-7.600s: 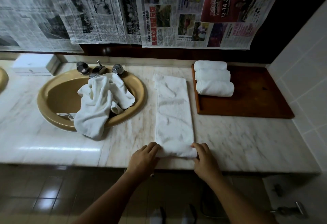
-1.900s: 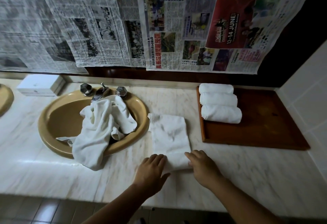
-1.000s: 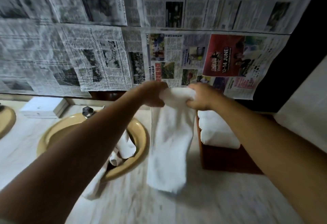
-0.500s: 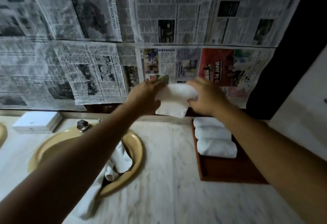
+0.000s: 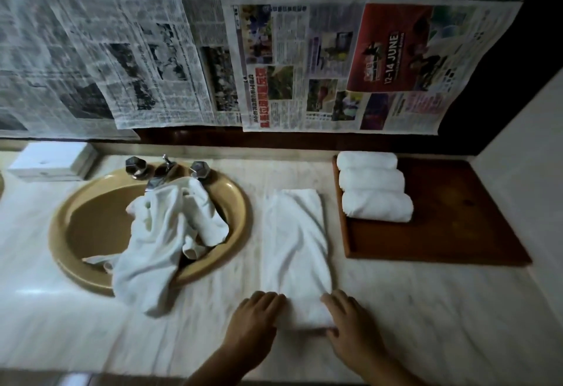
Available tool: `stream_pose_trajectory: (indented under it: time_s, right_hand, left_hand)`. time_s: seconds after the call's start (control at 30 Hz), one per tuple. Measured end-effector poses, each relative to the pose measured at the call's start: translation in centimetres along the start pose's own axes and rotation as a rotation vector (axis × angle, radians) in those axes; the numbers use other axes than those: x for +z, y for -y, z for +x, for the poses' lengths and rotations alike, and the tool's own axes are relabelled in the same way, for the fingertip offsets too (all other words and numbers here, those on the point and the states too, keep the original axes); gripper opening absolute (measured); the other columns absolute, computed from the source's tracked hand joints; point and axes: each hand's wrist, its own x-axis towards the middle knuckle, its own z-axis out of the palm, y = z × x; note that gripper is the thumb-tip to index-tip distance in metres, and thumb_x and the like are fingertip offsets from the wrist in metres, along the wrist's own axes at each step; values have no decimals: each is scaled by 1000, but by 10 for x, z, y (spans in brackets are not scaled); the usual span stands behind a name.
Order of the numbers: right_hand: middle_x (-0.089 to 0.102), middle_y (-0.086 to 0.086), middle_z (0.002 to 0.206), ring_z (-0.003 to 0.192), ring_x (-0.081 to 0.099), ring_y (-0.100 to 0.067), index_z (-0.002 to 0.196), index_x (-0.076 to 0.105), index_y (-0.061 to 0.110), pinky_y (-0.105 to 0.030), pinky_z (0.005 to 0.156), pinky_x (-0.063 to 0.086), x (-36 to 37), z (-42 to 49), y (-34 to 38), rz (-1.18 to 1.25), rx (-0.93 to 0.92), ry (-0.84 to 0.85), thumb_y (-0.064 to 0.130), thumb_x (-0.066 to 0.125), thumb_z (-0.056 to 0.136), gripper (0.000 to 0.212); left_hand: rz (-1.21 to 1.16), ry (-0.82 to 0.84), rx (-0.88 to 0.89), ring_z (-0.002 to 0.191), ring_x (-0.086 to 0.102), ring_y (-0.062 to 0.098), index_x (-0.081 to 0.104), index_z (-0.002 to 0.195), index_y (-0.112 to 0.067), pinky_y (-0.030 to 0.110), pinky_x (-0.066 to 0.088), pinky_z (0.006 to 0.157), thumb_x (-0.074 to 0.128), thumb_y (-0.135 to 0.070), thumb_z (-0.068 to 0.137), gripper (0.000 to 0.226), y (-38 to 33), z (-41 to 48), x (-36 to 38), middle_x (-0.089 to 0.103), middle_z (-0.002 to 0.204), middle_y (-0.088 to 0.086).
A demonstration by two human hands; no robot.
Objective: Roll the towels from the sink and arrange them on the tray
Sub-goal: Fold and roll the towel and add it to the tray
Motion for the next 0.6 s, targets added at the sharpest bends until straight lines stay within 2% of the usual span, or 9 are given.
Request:
stream_pose_trajectory:
  time_s: [0.13, 0.23, 0.33, 0.47, 0.6]
  right_hand:
    - [54, -2, 141, 111, 64, -27, 134, 50, 31, -34, 86, 57, 8, -8, 0, 66, -15, -4, 35, 71, 68, 69]
    - [58, 3, 134, 113, 63, -23, 133, 46, 32, -33, 90, 56, 8, -9, 6, 103, -24, -5, 31, 69, 68, 69]
    - [59, 4, 130, 112, 60, -23, 136, 49, 28, -35, 91, 55, -3, 3, 16, 75, -18, 14, 28, 68, 70, 68]
    - [59, 0, 128, 105, 62, -26, 137, 47, 23, -38, 84, 58, -12, 23, 19, 29, -21, -21, 23, 75, 66, 76]
    - [55, -3, 129, 104, 60, -31, 139, 48, 21, -42, 80, 58, -28, 48, 18, 18, -45, -116, 14, 73, 65, 78]
  left_hand:
    - [-1, 47, -52, 104, 60, 20, 52, 131, -28, 32, 56, 78, 73, -37, 66, 69, 1, -11, 4, 59, 125, -8]
    - [-17, 119, -101, 110, 57, 22, 45, 133, -29, 35, 54, 81, 68, -39, 70, 68, 0, -15, 4, 55, 130, -5]
    - [-3, 149, -120, 107, 58, 24, 39, 127, -30, 39, 52, 81, 66, -37, 70, 63, -1, -5, -1, 59, 122, -5]
    - [41, 92, -131, 106, 57, 25, 36, 128, -29, 39, 51, 82, 64, -32, 75, 60, 3, 14, -10, 57, 119, -5]
    - [84, -71, -91, 93, 58, 28, 44, 125, -24, 41, 51, 72, 68, -23, 68, 61, 10, 42, -26, 58, 109, -3]
